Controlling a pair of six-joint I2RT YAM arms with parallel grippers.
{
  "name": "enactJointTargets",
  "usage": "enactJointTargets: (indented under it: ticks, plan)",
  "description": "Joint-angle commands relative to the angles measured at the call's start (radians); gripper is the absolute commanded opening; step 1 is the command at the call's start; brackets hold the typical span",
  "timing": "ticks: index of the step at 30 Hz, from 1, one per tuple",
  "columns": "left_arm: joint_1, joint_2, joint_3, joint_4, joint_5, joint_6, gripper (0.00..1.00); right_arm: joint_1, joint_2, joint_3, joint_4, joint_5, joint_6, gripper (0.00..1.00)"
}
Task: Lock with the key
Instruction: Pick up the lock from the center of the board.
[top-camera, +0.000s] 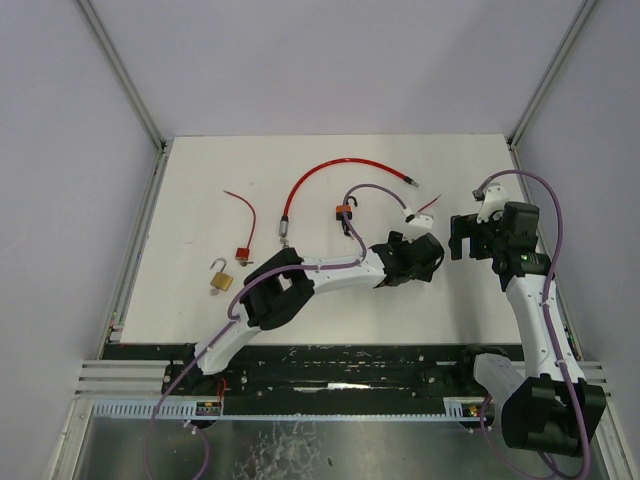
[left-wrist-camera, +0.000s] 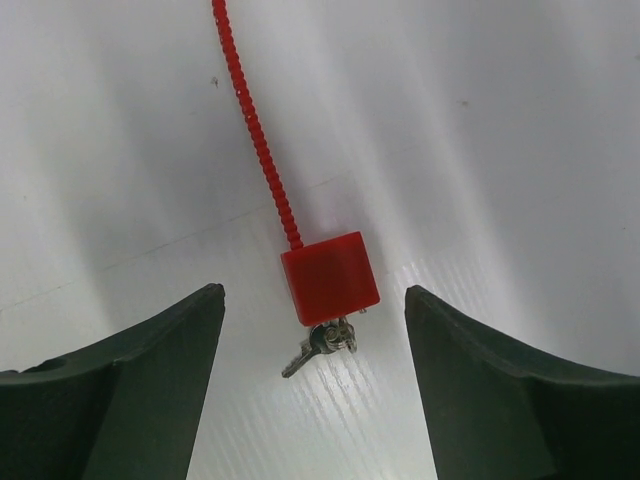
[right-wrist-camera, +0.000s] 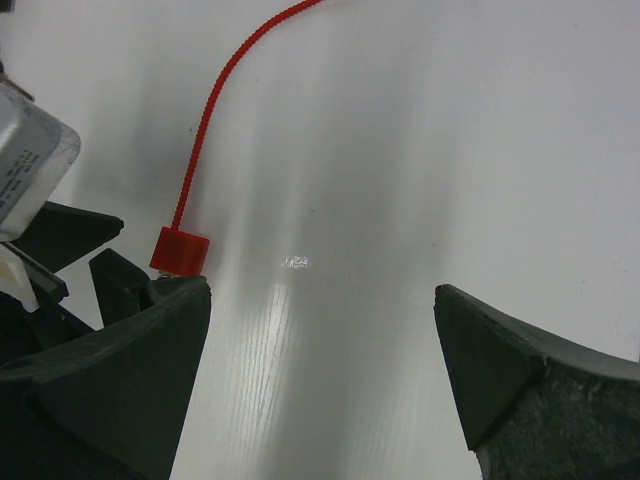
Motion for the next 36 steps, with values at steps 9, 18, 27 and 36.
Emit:
enactJointTargets:
  ticks: [9,18,27,36]
  plan:
    - [-0.004,0.084,0.104,-0.046,-0.022,-0.021,0.62,-0.015,-0.011,0.046,0.02,-0.002,0.012,1.0]
    - [0.005,0.117,0.128,-0.054,-0.034,-0.025,0.58,-0.019,-0.013,0.046,0.02,-0.009,0.013,1.0]
    - [0.005,0.113,0.125,-0.058,-0.027,-0.007,0.42,-0.023,-0.012,0.045,0.017,-0.016,0.013,1.0]
    - [0.003,-0.051,-0.076,0.064,-0.051,0.094,0.18,-0.026,-0.011,0.049,0.005,-0.056,0.01,1.0]
